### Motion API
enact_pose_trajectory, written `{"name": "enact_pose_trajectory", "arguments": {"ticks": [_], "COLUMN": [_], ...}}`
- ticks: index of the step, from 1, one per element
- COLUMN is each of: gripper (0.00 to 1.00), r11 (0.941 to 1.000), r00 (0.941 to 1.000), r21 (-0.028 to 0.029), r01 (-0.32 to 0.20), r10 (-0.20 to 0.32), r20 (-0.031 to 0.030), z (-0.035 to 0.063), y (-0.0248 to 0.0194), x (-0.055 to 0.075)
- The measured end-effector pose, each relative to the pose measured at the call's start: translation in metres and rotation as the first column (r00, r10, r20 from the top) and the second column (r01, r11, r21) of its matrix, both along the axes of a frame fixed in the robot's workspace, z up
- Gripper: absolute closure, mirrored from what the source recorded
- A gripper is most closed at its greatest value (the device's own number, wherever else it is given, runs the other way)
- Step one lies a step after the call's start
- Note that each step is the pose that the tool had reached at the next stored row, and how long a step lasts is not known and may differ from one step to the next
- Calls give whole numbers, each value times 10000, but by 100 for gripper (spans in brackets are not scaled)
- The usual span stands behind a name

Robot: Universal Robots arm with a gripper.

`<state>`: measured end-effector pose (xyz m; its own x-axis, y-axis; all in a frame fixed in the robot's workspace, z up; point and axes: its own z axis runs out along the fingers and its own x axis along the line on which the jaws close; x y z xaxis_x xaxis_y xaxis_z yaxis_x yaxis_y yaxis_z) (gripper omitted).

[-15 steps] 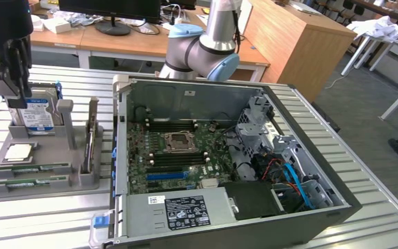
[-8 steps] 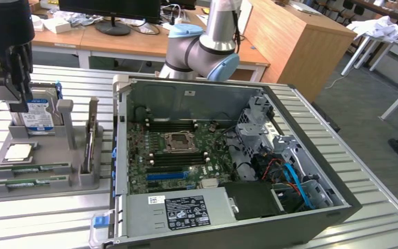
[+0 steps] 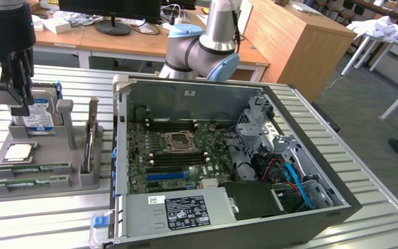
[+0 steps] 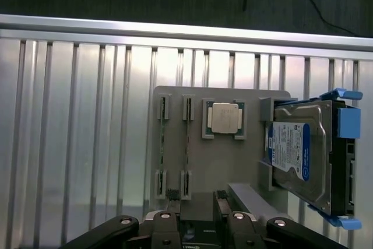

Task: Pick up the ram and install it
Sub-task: 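Pick up the ram and move it above insertion slot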

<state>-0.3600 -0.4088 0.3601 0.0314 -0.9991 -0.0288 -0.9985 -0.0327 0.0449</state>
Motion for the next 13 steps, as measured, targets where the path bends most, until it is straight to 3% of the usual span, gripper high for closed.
{"name": "enact_pose_trajectory", "arguments": {"ticks": [13], "gripper": [64], "r11": [10000], "r00": [10000], "r21": [0], "r01": [0], "r10": [0], "r20": [0], "z": [-128], "y": [0], "x": [0]}}
